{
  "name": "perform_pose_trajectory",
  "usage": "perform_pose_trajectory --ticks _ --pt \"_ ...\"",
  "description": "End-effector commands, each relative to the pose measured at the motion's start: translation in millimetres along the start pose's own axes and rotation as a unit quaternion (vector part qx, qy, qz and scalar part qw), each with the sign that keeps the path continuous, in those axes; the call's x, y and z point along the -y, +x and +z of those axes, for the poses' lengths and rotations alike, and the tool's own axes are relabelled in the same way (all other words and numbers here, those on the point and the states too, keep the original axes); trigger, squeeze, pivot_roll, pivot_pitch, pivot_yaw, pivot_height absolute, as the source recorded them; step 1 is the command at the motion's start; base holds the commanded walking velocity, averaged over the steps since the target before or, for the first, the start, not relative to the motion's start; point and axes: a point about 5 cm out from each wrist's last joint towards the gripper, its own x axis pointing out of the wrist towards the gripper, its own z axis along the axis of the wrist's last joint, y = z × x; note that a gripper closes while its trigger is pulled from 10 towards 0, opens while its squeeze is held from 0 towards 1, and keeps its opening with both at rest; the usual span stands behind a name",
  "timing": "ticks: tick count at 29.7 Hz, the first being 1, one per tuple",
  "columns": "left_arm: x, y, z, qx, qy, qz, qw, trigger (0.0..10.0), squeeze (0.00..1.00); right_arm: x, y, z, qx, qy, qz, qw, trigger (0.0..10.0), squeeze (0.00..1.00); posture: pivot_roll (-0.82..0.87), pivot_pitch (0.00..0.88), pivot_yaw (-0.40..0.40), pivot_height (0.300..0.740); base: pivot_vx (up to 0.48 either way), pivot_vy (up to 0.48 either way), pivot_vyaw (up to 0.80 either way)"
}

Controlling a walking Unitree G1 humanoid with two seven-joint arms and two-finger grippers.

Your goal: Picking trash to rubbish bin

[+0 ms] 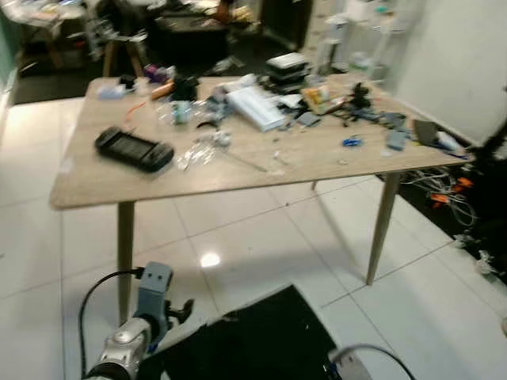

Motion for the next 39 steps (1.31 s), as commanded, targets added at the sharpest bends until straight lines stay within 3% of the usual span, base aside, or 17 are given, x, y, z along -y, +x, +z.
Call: perform_pose_trajectory --ticks 1,7,9,11,15,21,26,35,39 --pt "9.5 3.2 1 0.001 0.016 -0.028 0.999 10.0 0.00 2.2 -0.2 2 0.003 -0.003 -0.002 1.000 10.0 0.00 0.09 0.000 -0.051 0.740 0.000 0.000 0.00" --pt "39.7 15.3 6 0.011 0.045 -0.092 0.995 10.0 0.00 0.5 0.4 9 0.017 0.019 -0.006 1.000 10.0 0.00 0.08 0.000 -0.036 0.740 0.000 -0.393 0.00" --pt "50.4 18.0 11 0.036 0.037 -0.123 0.991 10.0 0.00 -5.8 1.3 13 0.022 0.000 0.001 1.000 10.0 0.00 0.08 0.000 -0.025 0.740 0.000 -0.480 0.00" --pt "60.0 19.6 15 0.053 0.034 -0.146 0.987 10.0 0.00 -10.7 2.0 14 0.024 0.009 0.003 1.000 10.0 0.00 0.08 0.000 -0.018 0.740 0.000 -0.480 0.00" --pt "70.0 21.9 24 0.083 0.024 -0.167 0.982 10.0 0.00 -15.8 2.5 11 0.020 0.001 0.010 1.000 10.0 0.00 0.08 0.000 -0.022 0.740 0.000 -0.480 0.00" --pt "73.0 23.6 38 0.119 0.008 -0.178 0.977 10.0 0.00 -17.6 2.1 0 0.005 -0.008 0.012 1.000 10.0 0.00 0.08 0.000 -0.021 0.740 0.000 -0.461 0.00" --pt "67.6 26.5 54 0.143 -0.008 -0.160 0.977 10.0 0.00 -18.3 2.1 -2 0.004 -0.009 0.012 1.000 10.0 0.00 0.08 0.000 -0.019 0.740 0.000 0.000 0.00" --pt "65.6 27.9 63 0.152 0.004 -0.139 0.979 10.0 0.00 -22.1 2.8 5 0.012 -0.014 0.017 1.000 10.0 0.00 0.10 0.000 -0.016 0.740 0.000 0.000 0.00" --pt "64.0 27.0 70 0.178 -0.010 -0.132 0.975 10.0 0.00 -22.8 2.9 6 0.012 -0.017 0.019 1.000 10.0 0.00 0.10 0.000 -0.017 0.740 0.000 0.000 0.00"
